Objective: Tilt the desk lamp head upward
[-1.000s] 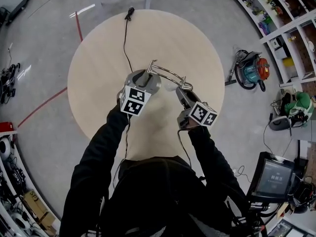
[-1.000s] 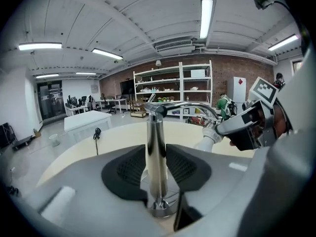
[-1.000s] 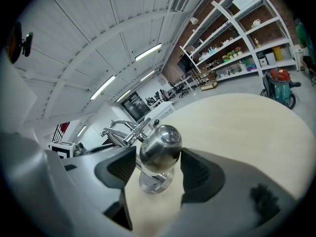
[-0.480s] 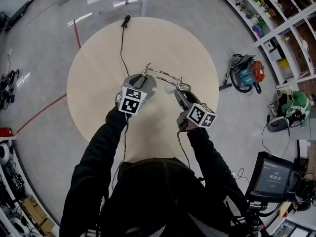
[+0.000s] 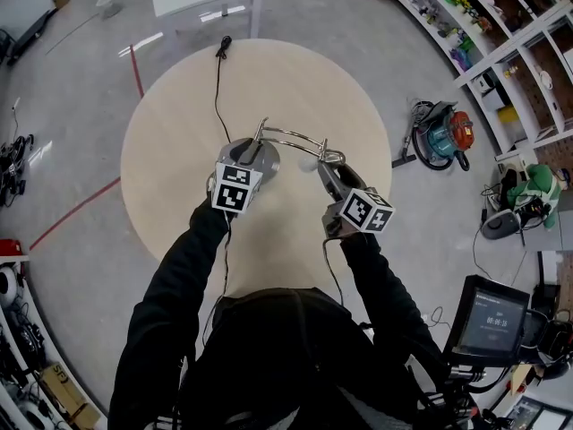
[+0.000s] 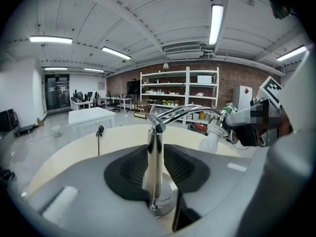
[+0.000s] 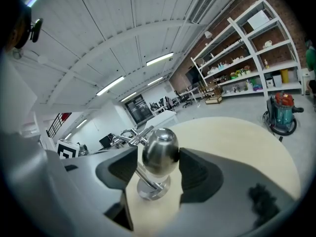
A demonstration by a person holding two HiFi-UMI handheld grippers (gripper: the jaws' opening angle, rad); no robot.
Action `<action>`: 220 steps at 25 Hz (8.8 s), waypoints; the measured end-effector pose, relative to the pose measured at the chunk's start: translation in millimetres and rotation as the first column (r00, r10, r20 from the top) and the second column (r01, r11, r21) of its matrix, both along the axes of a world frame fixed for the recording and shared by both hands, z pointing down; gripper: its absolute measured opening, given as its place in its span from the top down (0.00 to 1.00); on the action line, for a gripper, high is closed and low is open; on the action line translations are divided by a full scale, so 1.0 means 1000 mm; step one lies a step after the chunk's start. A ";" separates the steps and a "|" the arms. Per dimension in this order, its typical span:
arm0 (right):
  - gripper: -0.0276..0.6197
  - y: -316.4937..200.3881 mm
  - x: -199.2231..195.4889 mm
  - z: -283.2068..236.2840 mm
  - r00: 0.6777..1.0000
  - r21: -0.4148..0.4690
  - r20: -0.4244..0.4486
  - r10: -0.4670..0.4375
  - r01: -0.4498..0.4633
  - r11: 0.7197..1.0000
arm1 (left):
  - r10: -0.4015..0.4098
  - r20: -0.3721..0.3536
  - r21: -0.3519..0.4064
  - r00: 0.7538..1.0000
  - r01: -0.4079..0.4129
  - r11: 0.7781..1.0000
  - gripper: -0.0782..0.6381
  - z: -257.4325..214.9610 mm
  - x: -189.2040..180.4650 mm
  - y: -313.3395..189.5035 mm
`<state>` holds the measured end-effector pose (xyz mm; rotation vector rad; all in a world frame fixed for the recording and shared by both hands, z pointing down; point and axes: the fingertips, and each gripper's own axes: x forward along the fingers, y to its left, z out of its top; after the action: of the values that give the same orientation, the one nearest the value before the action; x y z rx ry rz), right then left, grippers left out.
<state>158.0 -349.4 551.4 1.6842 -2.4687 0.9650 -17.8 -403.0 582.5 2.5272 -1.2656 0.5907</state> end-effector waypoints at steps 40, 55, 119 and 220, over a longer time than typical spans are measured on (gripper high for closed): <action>0.65 -0.009 0.000 -0.118 0.979 0.305 -0.205 -0.002 0.066 0.950 | -0.007 -0.035 -0.012 0.999 0.007 1.000 0.76 -0.001 0.007 -0.006; 0.67 -0.014 -0.021 -0.158 0.958 0.382 -0.286 -0.020 0.133 0.915 | -0.001 -0.031 -0.004 1.000 0.000 1.000 0.76 -0.006 0.005 -0.005; 0.70 -0.040 -0.087 -0.223 0.915 0.462 -0.393 -0.087 0.278 0.842 | 0.033 -0.043 0.169 0.999 -0.025 0.985 0.79 -0.077 0.011 -0.008; 0.71 -0.056 -0.168 -0.245 0.777 0.332 -0.530 -0.340 0.559 0.760 | -0.080 -0.305 0.016 0.949 0.090 0.996 0.81 -0.090 -0.002 -0.010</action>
<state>-10.1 -405.9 306.5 1.0608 -2.6917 -0.0944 -20.2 -412.9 492.9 2.4521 -1.2665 0.1541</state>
